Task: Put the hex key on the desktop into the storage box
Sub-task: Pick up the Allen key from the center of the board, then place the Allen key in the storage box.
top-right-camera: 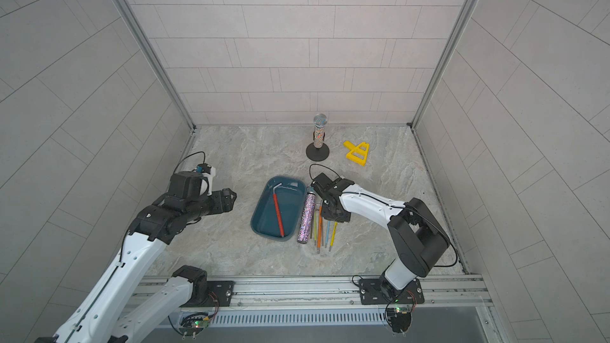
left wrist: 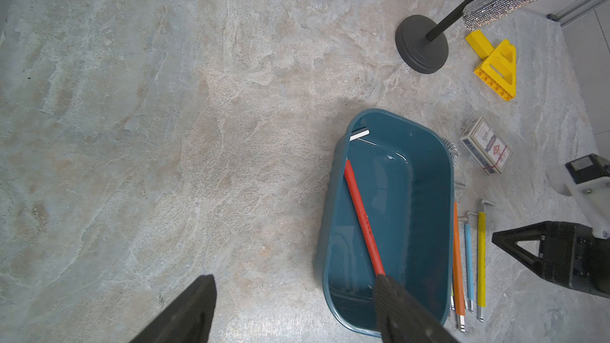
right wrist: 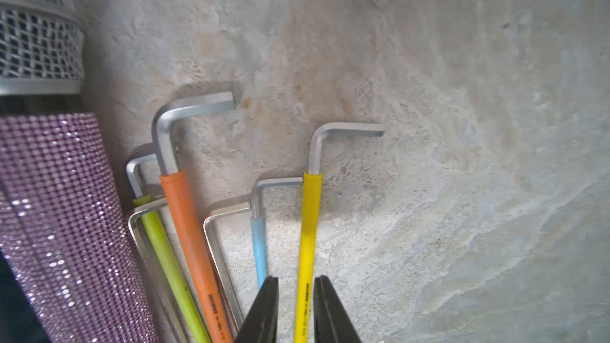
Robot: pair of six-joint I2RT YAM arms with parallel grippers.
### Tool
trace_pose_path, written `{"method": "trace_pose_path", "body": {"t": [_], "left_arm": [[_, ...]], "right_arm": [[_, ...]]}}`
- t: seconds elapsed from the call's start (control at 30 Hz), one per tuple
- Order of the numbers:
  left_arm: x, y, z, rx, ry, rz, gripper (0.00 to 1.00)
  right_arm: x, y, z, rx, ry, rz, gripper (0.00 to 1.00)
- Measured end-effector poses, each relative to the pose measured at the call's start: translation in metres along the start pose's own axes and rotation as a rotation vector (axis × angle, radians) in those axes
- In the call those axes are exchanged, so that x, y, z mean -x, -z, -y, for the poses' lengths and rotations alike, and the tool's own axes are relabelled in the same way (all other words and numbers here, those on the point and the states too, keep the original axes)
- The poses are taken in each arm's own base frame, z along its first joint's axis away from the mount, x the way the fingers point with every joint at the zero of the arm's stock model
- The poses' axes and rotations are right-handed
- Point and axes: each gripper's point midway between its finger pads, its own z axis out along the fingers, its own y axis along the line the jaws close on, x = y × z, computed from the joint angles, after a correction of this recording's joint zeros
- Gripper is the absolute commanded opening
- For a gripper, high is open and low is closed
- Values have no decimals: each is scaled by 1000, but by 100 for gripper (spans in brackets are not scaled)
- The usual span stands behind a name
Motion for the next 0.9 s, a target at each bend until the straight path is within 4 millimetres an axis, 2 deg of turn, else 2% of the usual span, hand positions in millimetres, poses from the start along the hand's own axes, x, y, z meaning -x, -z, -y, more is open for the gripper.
{"method": "trace_pose_path", "body": {"t": [0.27, 0.43, 0.57, 0.77, 0.9], "left_arm": [[0, 0, 0, 0, 0, 0, 83], [0, 0, 0, 0, 0, 0, 83], [0, 0, 0, 0, 0, 0, 83], [0, 0, 0, 0, 0, 0, 83], [0, 0, 0, 0, 0, 0, 83]], "right_arm": [[-11, -20, 12, -33, -41, -61, 24], [-12, -28, 8, -22, -53, -82, 22], [-12, -30, 6, -9, -64, -92, 16], [-11, -30, 5, 1, -71, -93, 0], [-7, -26, 11, -16, -65, -68, 0]]}}
